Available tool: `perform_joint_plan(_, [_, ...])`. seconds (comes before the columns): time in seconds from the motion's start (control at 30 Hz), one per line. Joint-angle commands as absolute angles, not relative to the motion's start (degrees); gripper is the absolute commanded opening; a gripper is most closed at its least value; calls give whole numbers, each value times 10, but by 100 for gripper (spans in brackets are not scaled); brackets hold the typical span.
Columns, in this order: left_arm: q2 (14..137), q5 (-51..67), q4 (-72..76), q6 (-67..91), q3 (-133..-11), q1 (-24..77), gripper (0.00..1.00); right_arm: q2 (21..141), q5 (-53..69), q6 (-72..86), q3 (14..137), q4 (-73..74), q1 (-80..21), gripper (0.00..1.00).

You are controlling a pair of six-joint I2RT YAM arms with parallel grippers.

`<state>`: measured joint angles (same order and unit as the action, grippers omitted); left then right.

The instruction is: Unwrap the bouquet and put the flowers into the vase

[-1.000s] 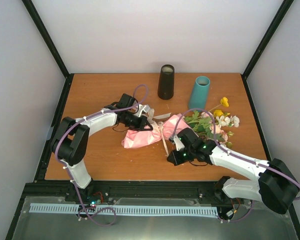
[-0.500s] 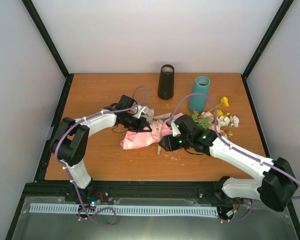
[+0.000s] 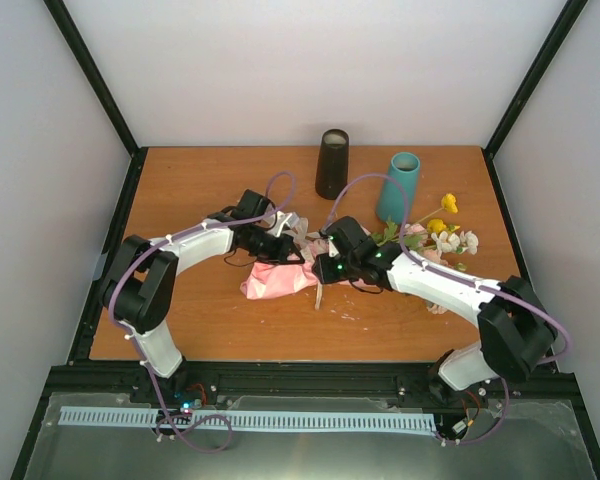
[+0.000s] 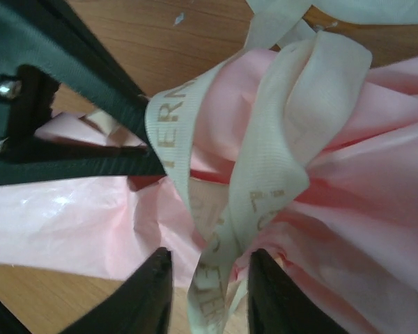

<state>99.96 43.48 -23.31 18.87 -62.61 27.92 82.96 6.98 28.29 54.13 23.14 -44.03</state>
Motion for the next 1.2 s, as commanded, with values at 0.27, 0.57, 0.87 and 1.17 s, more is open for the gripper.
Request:
perform_joint_plan(0.27, [981, 415, -259, 176, -668, 283, 1, 827, 70, 278, 544, 248, -443, 3])
perform_joint_plan(0.57, [986, 399, -254, 181, -681, 283, 0, 744, 172, 266, 455, 286, -444, 3])
perform_joint_plan(0.87, [998, 391, -258, 179, -700, 281, 0, 654, 300, 222, 402, 381, -470, 11])
perform_joint_plan(1.17, [988, 409, -241, 186, -674, 282, 0, 598, 135, 248, 446, 361, -472, 70])
